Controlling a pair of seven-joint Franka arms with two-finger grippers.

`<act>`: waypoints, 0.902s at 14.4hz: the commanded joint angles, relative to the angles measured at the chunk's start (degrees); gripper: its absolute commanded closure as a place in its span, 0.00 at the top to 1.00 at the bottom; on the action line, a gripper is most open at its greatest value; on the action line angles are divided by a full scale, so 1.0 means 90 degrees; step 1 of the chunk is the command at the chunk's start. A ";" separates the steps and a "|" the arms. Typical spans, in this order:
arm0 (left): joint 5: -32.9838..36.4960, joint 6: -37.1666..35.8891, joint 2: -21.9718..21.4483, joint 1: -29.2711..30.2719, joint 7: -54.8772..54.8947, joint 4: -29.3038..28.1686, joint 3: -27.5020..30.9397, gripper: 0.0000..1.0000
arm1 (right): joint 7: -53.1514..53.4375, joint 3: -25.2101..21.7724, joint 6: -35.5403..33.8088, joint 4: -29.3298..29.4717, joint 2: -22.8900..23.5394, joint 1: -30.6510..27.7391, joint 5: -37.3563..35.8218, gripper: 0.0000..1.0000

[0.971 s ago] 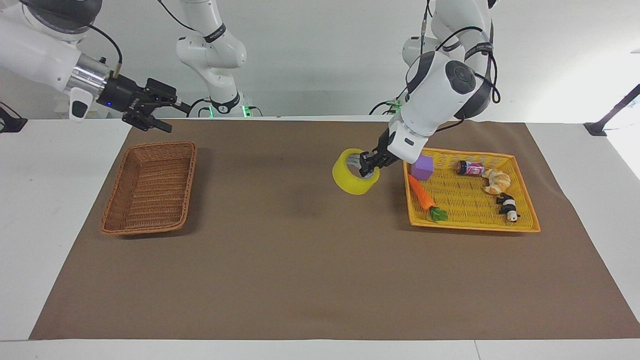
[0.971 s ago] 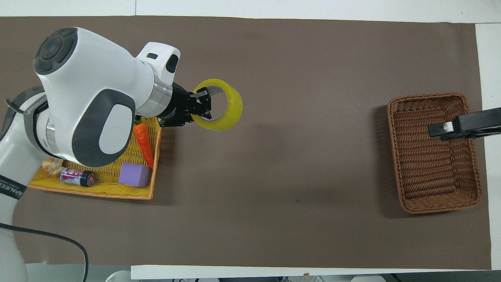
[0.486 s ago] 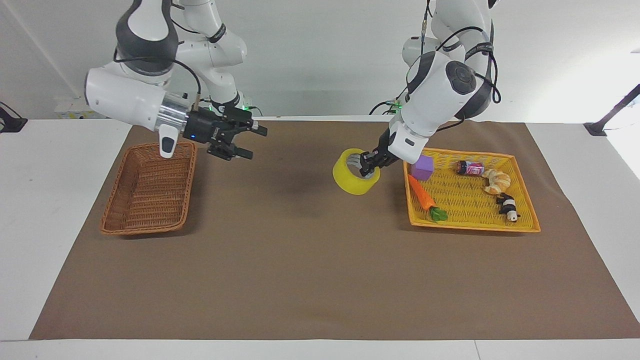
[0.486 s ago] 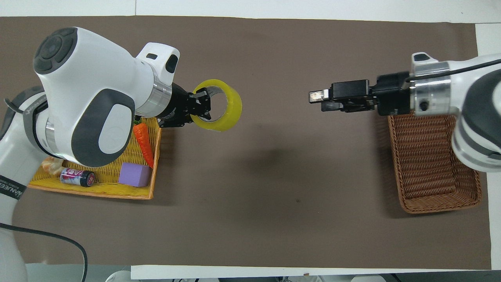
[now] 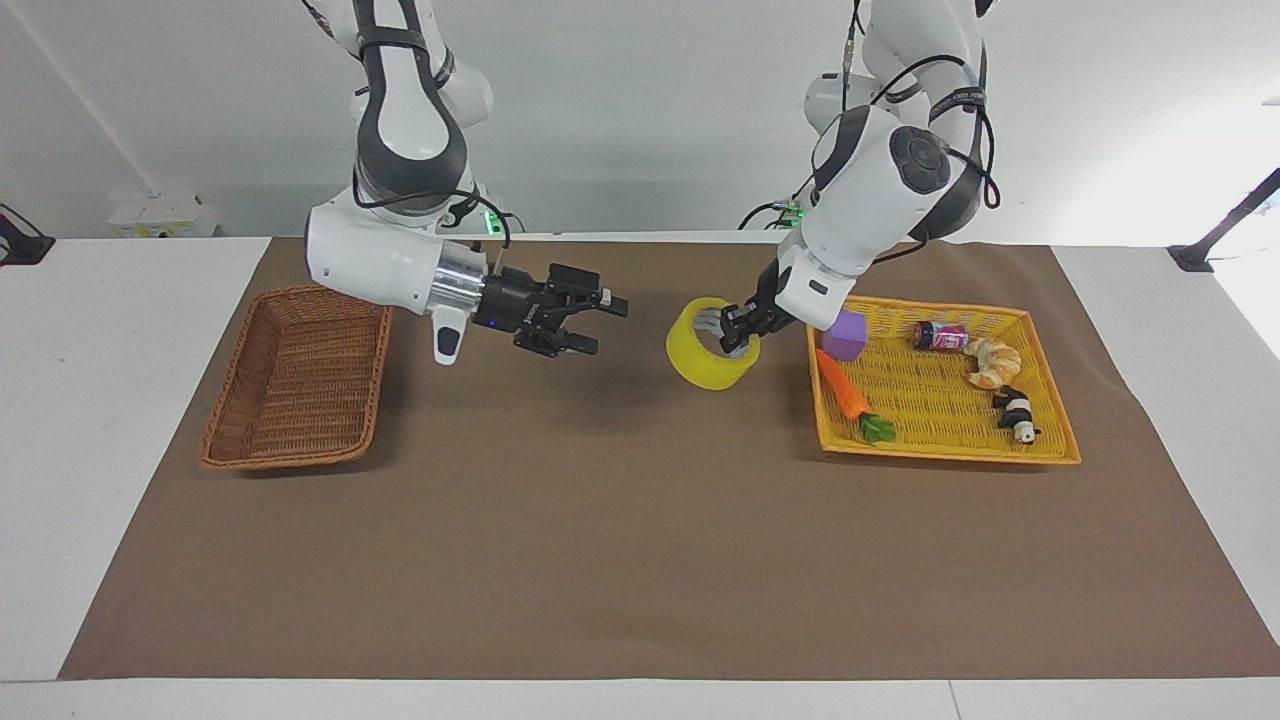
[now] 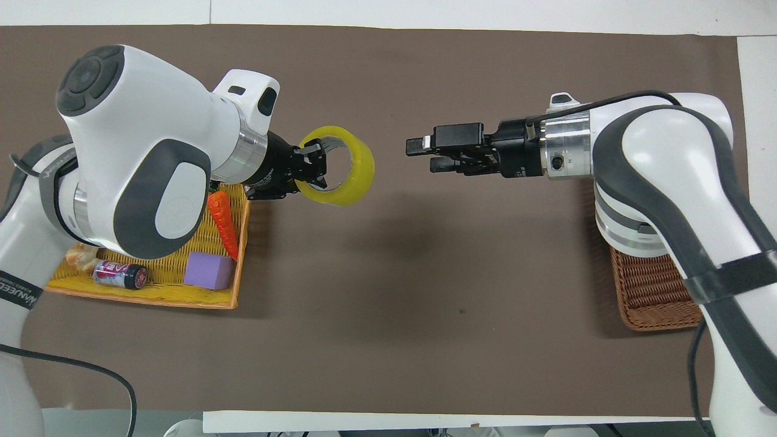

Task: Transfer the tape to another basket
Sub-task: 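Reach the right gripper toward the tape held by the left gripper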

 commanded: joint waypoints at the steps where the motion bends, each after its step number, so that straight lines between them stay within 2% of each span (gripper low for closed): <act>1: -0.0055 -0.0078 -0.0164 -0.0019 -0.0092 -0.0161 0.0042 0.00 | 0.0207 -0.0032 0.0066 0.0091 0.0151 0.0098 0.0386 1.00; 4: -0.0065 -0.0068 -0.0164 -0.0009 -0.0092 -0.0161 0.0042 0.00 | 0.0335 -0.0032 0.0592 0.0091 0.0219 0.0458 0.0456 1.00; 7: -0.0055 -0.0088 -0.0164 -0.0009 -0.0092 -0.0161 0.0042 0.01 | 0.0335 -0.0023 0.0662 0.0354 0.0502 0.0576 0.0563 1.00; 13: -0.0055 -0.0059 -0.0164 -0.0009 -0.0102 -0.0161 0.0042 0.02 | 0.0452 -0.0023 0.0975 0.0345 0.0512 0.0957 0.0739 1.00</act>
